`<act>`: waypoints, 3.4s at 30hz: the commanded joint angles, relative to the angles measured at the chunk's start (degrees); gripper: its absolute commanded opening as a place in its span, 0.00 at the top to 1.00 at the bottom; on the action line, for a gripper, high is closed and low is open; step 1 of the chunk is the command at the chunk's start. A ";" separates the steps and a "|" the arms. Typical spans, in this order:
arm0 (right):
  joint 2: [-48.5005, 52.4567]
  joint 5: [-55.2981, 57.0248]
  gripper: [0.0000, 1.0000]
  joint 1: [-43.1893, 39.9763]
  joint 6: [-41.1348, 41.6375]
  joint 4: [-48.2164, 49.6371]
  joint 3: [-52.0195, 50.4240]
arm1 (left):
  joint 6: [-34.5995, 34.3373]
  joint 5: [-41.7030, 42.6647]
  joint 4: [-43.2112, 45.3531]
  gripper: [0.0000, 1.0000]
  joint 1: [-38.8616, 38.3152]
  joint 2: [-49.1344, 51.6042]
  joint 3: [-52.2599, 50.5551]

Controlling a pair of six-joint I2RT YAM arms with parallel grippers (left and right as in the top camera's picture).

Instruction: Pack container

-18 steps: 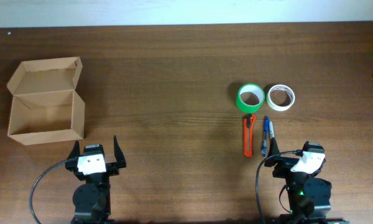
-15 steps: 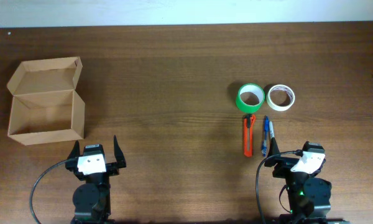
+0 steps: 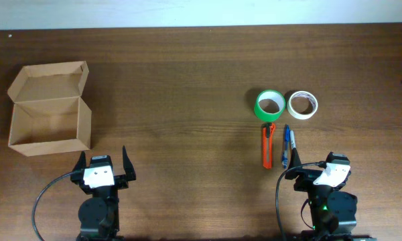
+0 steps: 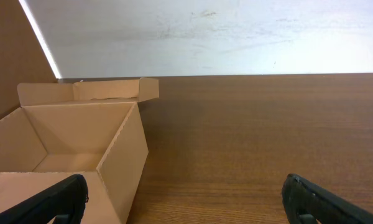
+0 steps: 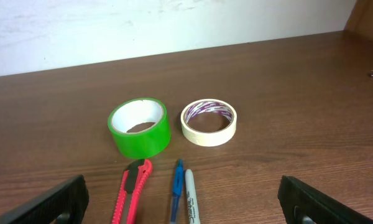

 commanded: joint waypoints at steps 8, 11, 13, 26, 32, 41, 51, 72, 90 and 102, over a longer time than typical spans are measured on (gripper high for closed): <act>-0.48 0.26 0.01 0.00 0.13 0.13 -0.48 | 0.48 0.61 -0.15 0.01 -0.28 -0.37 -0.24; -0.48 0.26 0.01 0.00 0.13 0.13 -0.48 | 0.48 0.63 -0.15 0.00 -0.28 -0.37 -0.24; -0.48 0.26 0.01 0.00 0.13 0.13 -0.48 | 0.48 0.63 -0.15 0.00 -0.28 -0.37 -0.24; -0.48 0.26 0.01 0.00 0.13 0.13 -0.48 | 0.48 0.63 -0.15 0.00 -0.28 -0.37 -0.24; -0.48 0.26 0.01 0.00 0.13 0.13 -0.48 | 0.48 0.63 -0.15 0.00 -0.28 -0.37 -0.24; -0.48 0.26 0.01 0.00 0.13 0.13 -0.48 | 0.50 0.20 0.35 0.00 -0.15 -0.37 -0.24; -0.48 -1.75 0.01 0.00 3.41 0.17 -0.39 | -2.38 11.17 -2.29 0.00 -0.11 0.42 3.63; 56.50 -2.56 0.01 -12.55 -1.01 -25.59 66.47 | 6.27 19.15 -42.05 0.00 12.92 76.65 93.85; 82.93 -11.17 0.01 -15.37 -0.39 -48.68 88.30 | 9.86 15.34 -70.84 0.03 15.58 92.59 109.79; 89.02 -11.17 0.01 -15.37 2.56 -50.66 88.24 | 4.57 12.20 -77.09 0.23 20.63 109.07 108.78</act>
